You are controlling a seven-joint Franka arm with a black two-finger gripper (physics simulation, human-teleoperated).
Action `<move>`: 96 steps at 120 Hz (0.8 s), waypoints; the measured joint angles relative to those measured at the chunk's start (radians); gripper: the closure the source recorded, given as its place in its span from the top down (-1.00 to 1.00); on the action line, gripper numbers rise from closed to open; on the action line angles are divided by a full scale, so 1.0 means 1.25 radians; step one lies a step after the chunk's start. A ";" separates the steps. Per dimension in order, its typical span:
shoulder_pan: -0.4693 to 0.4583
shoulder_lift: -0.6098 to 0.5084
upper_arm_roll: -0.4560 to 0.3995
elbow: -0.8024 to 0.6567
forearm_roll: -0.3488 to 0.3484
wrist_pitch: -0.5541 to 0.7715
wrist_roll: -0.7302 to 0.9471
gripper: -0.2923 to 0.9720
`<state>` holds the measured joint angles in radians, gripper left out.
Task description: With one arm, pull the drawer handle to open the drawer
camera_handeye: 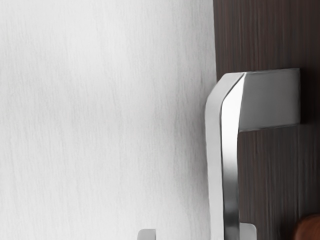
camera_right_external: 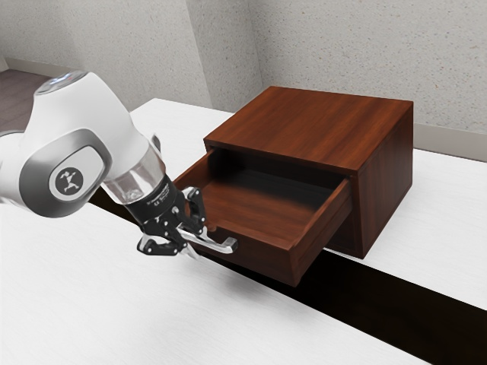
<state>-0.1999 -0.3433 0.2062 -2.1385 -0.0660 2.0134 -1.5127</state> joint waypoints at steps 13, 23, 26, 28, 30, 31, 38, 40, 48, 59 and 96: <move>0.000 -0.001 0.000 0.000 -0.001 -0.001 -0.001 -0.61; -0.001 -0.002 0.000 -0.001 -0.001 -0.002 -0.001 -0.55; -0.001 -0.003 0.000 -0.001 -0.001 -0.002 -0.001 -0.53; 0.000 -0.003 0.000 -0.001 -0.001 -0.002 -0.001 -0.52; -0.001 -0.003 0.000 -0.001 -0.001 -0.002 -0.001 -0.51; -0.001 -0.004 0.000 -0.001 -0.001 -0.002 -0.001 -0.51; -0.003 -0.019 0.000 -0.002 0.000 -0.003 -0.002 -0.47; -0.004 -0.023 0.000 -0.002 0.000 -0.004 -0.002 -0.46; -0.003 -0.043 -0.002 -0.003 0.002 -0.007 -0.002 -0.40; 0.001 -0.060 -0.004 -0.003 0.007 -0.012 -0.002 -0.22; 0.029 0.282 0.039 0.498 0.007 -0.219 0.003 0.36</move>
<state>-0.1638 0.0087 0.2553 -1.5157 -0.0577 1.7393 -1.5095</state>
